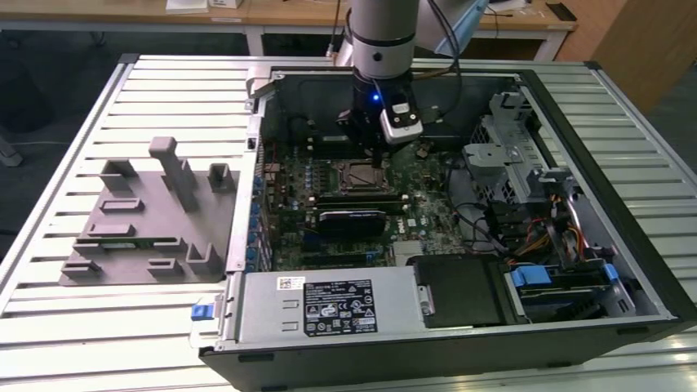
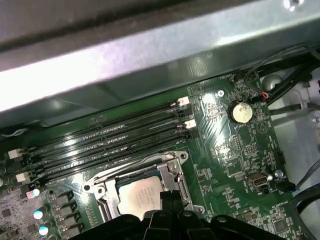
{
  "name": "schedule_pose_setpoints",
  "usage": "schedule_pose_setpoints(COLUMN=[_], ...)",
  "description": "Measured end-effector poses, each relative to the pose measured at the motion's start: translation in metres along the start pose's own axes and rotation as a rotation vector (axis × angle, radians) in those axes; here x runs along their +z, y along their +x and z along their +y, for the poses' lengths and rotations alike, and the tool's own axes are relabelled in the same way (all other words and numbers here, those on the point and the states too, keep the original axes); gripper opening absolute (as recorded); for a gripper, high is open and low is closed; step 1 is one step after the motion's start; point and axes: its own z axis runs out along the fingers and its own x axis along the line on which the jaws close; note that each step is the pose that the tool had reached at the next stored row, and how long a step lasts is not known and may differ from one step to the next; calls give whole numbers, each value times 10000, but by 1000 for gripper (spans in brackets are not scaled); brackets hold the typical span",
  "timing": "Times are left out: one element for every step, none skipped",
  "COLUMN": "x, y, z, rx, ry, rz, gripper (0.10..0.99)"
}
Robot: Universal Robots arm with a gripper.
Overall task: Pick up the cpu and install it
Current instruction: 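Install the first cpu locking lever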
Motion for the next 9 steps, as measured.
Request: schedule_pose_setpoints(x=[1, 2, 2, 3, 2, 1, 0, -1, -1], y=[6, 14, 23, 37, 54, 73, 92, 110, 113], z=[-16, -34, -52, -69, -86, -102, -117, -130, -135], rx=[-1, 0, -1, -1, -1, -1, -1, -1, -1], ry=[0, 0, 0, 0, 0, 0, 0, -1, -3], rz=[0, 0, 0, -1, 0, 0, 0, 0, 0], gripper=[106, 106, 106, 106, 106, 106, 106, 106, 106])
